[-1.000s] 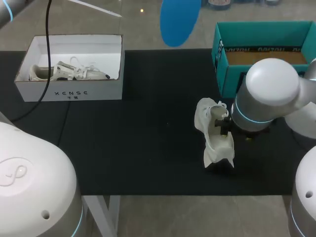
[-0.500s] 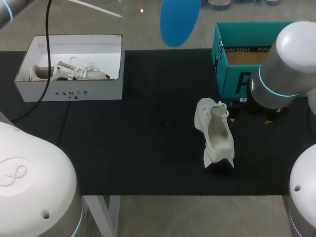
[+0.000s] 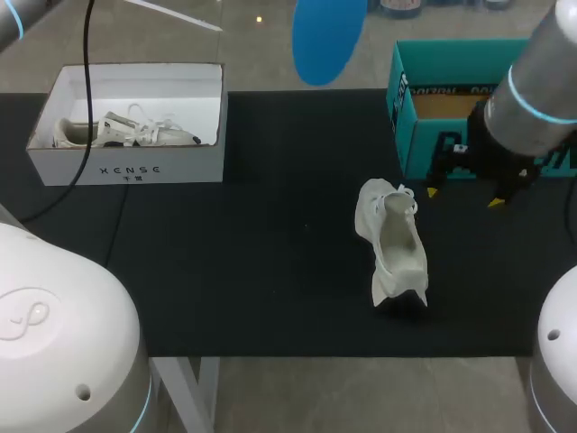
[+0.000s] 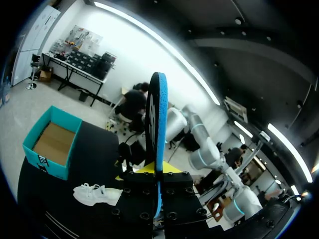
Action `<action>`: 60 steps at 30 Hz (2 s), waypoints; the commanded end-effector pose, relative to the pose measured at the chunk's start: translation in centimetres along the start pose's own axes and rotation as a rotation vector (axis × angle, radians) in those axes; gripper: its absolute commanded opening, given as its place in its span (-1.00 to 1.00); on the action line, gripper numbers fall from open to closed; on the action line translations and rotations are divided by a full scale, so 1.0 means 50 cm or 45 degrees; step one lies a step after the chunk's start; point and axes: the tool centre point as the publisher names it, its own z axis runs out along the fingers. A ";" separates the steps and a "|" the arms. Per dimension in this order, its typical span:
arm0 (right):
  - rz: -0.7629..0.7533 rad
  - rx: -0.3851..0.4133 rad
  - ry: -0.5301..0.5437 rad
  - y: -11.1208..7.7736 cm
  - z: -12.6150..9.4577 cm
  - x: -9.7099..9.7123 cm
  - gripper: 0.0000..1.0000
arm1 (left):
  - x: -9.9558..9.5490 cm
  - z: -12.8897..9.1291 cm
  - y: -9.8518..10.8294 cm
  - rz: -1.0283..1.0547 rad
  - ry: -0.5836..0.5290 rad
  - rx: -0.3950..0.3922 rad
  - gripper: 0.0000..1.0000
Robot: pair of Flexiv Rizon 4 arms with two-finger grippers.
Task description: Take the shoe out of the shoebox, open the shoe tongue, remove and reinsert the insole, then place the shoe into the shoebox
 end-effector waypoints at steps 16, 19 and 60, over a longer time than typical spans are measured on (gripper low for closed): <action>0.219 1.040 1.055 0.040 -0.036 -0.031 1.00 | 0.000 0.001 0.001 0.001 -0.003 0.001 -1.00; 0.214 1.072 1.073 0.043 -0.036 -0.026 1.00 | 0.000 0.001 0.001 0.001 -0.003 0.001 -1.00; 0.047 1.032 1.617 0.061 -0.106 0.032 1.00 | 0.000 0.001 0.001 0.001 -0.003 0.001 -1.00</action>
